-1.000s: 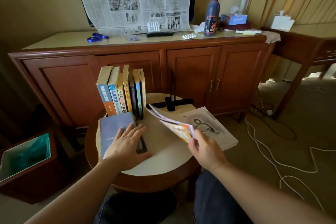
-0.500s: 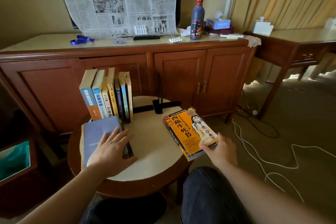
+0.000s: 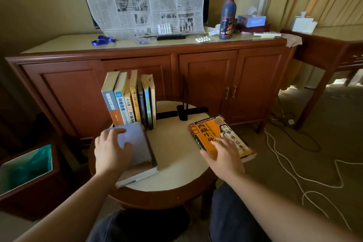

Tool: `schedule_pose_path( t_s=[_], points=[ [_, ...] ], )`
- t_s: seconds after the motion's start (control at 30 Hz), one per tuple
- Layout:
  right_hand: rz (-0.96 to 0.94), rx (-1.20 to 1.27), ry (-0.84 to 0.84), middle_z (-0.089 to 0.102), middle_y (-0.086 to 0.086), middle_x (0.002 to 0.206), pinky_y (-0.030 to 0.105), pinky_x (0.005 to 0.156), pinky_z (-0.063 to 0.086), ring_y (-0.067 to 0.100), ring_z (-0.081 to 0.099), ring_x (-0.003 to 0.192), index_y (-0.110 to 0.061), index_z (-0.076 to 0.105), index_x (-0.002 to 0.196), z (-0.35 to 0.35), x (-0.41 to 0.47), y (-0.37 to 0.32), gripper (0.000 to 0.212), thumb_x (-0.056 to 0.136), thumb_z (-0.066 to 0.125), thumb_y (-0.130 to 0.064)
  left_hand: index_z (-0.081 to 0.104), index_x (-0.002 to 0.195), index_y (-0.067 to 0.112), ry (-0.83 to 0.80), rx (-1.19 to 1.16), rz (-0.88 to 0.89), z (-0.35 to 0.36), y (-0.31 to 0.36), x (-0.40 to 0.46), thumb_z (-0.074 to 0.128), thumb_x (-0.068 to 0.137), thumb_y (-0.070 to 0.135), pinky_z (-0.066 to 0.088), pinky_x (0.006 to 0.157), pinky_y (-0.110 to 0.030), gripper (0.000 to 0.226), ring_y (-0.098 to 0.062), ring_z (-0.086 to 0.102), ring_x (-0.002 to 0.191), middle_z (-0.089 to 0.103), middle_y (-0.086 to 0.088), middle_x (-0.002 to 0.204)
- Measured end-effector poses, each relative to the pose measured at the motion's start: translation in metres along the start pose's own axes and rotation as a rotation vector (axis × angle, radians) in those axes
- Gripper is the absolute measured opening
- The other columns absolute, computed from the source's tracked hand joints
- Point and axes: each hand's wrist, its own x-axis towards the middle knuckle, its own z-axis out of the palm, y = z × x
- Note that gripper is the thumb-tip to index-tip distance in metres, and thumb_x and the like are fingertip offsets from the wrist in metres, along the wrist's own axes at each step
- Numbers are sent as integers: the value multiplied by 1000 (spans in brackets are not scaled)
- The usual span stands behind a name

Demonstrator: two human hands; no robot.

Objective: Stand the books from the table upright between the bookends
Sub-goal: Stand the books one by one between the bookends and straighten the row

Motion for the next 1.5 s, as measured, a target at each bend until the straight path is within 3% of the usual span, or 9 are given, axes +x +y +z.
schedule_pose_path(
  t_s=[0.13,0.27,0.47,0.53,0.63,1.0,1.27,1.37,1.5],
  points=[
    [-17,344,-318,62,-7,137,31,102,48,12,56,125,-25,62,136,14,9,-73,62,94,53,-70,40,152,14,-184,5,-419,-14,-41,21,75,80,54,53,101,-55,89,-38,53,129,48,-17,147],
    [2,549,-486,57,0,148,38,110,46,19,56,132,-26,51,149,31,17,-138,69,95,53,-68,56,122,13,-354,-132,-442,-7,-49,14,71,93,50,54,64,-33,49,-20,68,85,67,-4,102],
    [205,754,-688,25,2,169,40,120,25,26,28,153,-21,20,164,39,23,-173,94,93,48,-75,51,139,13,-342,-698,-676,4,-56,15,79,91,32,62,87,-52,59,-35,74,99,71,-14,119],
    [249,821,-705,41,3,162,41,120,31,25,42,146,-21,36,159,45,22,-175,93,86,60,-74,55,135,13,-366,-768,-681,5,-53,10,76,93,25,60,93,-55,48,-36,75,100,73,-16,117],
    [228,907,-638,77,-4,112,45,103,54,17,71,106,-25,73,116,46,19,-173,45,80,82,-50,57,132,13,-384,-759,-629,8,-48,8,78,91,22,60,92,-54,47,-36,74,101,73,-15,117],
    [257,785,-441,78,-9,93,30,77,56,11,73,90,-27,74,105,-17,27,-79,23,82,82,-27,61,128,21,-581,-731,-409,69,38,-5,79,83,36,58,97,-43,51,-23,68,109,70,-5,120],
    [423,634,-366,58,-2,140,40,88,56,22,62,115,-30,42,150,-1,31,-69,93,71,74,-67,60,141,22,-518,-551,-360,77,15,-2,53,107,34,47,83,-32,36,-19,60,116,64,-2,131],
    [300,403,-300,56,-2,133,25,63,50,15,60,98,-29,33,154,-1,37,-80,79,88,70,-53,58,140,24,-389,-133,-293,63,-21,14,63,102,35,52,79,-25,40,-16,59,108,61,-2,134],
    [96,154,-221,42,-2,154,33,96,51,21,46,134,-32,36,155,9,39,-103,77,90,63,-62,50,138,20,-441,343,-474,47,-52,19,69,80,74,57,95,-41,82,-27,54,120,50,-8,133]
  ],
)
